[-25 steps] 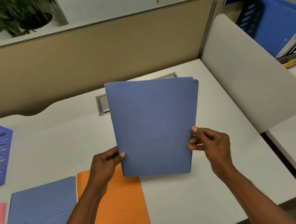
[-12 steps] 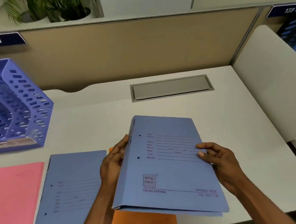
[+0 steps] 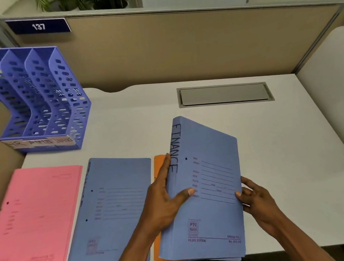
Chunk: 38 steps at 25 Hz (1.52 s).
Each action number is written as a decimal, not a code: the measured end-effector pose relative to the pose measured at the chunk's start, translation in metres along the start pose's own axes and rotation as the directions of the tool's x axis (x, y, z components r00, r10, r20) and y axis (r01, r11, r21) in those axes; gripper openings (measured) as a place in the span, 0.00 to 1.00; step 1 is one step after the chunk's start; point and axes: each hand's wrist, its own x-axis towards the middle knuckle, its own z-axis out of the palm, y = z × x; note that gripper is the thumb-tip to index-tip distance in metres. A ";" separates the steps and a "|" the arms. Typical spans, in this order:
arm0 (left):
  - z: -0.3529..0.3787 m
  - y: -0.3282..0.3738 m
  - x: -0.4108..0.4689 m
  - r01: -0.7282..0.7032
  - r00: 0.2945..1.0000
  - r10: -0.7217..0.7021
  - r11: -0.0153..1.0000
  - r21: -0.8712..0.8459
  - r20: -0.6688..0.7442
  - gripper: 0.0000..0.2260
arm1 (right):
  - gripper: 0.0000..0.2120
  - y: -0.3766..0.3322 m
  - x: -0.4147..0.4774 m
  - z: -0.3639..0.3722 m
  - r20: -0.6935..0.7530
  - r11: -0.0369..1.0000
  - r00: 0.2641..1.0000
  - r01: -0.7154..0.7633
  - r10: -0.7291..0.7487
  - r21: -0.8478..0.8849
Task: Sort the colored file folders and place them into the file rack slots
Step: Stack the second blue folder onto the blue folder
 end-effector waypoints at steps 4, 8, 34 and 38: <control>-0.002 0.004 -0.014 -0.049 0.998 0.047 0.997 0.055 0.029 0.45 | 0.28 0.014 -0.006 0.014 -0.036 0.999 0.998 -0.049 0.048 -0.017; 0.002 0.011 -0.021 -0.053 0.998 0.051 0.997 0.057 0.037 0.45 | 0.27 0.013 -0.008 0.018 -0.037 0.997 0.996 -0.080 0.080 -0.021; -0.010 0.011 -0.062 0.119 0.919 0.006 0.949 0.292 -0.393 0.40 | 0.31 -0.017 0.005 0.034 0.283 0.991 0.959 0.053 -0.017 -0.121; -0.062 -0.014 -0.063 0.167 0.906 -0.041 0.949 0.268 -0.421 0.40 | 0.33 -0.024 0.006 0.084 0.327 0.974 0.944 0.108 -0.037 -0.200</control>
